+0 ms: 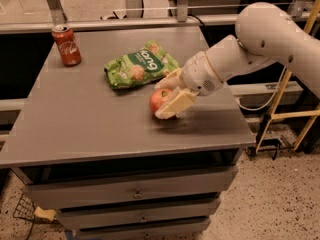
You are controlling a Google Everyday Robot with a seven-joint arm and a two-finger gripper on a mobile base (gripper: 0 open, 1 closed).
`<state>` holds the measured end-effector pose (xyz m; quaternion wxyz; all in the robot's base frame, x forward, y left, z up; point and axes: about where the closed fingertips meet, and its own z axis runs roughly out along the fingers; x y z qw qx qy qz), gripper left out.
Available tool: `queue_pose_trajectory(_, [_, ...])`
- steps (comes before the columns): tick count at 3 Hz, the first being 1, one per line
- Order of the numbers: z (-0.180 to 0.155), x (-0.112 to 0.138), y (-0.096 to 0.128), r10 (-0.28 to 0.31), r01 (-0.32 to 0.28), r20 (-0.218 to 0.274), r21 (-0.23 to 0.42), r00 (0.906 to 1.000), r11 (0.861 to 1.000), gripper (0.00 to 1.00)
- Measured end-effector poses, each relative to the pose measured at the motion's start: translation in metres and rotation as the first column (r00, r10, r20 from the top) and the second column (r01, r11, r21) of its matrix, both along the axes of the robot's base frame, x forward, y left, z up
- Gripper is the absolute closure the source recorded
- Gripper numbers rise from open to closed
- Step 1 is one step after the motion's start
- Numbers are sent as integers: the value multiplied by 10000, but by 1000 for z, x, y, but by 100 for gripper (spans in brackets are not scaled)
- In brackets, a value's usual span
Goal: Pick apple
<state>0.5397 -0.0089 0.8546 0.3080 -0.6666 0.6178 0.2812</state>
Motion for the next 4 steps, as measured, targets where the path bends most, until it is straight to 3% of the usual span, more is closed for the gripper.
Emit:
queue_pose_trajectory(1, [-1, -4, 4, 265, -265, -17, -55, 9996, 9996, 96])
queue_pose_trajectory(2, [7, -1, -1, 269, -269, 37, 114, 9996, 9996, 100])
queue_pose_trajectory(3, [30, 17, -27, -123, 95, 337, 819, 9994, 9966, 100])
queue_pose_trajectory(4, [76, 38, -61, -848, 622, 1157, 1866, 9897, 9805, 100])
